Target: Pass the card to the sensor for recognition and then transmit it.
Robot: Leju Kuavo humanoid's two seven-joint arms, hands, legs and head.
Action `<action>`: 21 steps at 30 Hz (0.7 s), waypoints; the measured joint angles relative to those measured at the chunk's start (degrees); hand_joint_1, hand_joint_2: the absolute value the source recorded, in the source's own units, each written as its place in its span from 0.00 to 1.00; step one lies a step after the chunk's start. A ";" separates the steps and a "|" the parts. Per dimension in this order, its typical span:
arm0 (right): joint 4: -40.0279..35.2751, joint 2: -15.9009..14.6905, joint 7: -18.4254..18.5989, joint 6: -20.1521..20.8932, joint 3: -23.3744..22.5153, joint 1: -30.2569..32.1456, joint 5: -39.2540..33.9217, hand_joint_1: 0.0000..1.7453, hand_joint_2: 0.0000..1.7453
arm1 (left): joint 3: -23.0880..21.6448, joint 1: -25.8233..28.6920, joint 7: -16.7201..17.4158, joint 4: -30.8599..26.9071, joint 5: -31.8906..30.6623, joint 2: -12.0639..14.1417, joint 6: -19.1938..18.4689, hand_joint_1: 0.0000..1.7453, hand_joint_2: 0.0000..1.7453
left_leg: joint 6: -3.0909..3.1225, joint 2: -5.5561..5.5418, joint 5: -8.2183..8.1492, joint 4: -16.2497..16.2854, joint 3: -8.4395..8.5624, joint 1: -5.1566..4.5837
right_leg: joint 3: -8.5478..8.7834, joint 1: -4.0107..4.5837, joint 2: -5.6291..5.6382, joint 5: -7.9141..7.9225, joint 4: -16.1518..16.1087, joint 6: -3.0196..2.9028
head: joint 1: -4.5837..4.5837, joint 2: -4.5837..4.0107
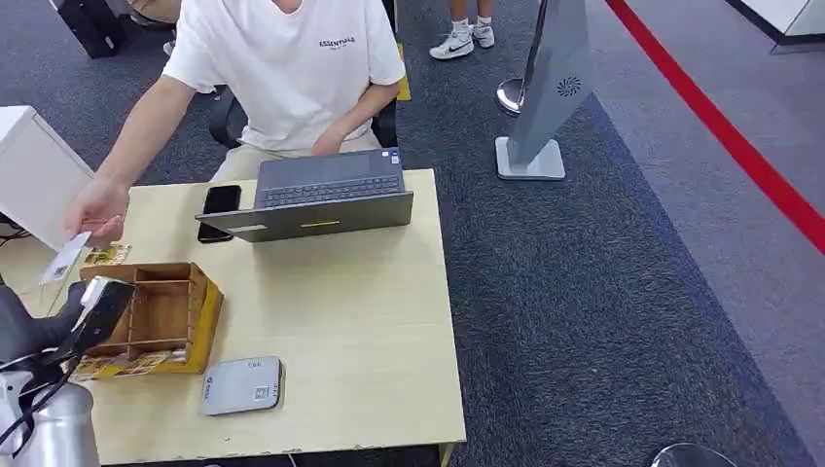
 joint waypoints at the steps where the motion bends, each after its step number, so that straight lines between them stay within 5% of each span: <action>1: 0.00 -0.02 0.07 0.00 0.07 -0.04 0.15 0.00 1.00 | -0.83 -0.56 0.66 1.01 -1.27 0.59 0.46 0.00 1.00 | 0.00 0.00 0.00 0.00 0.00 0.00 | 0.00 0.00 0.01 0.00 0.00 0.00 | -0.02 0.00; 21: 0.00 -0.42 2.47 0.74 1.64 -0.81 2.21 0.00 1.00 | -16.43 -10.37 13.46 18.86 -25.28 9.97 10.86 0.00 1.00 | 0.00 0.01 0.05 0.02 -0.02 0.00 | 0.00 0.00 0.03 0.05 0.02 0.01 | 0.00 0.00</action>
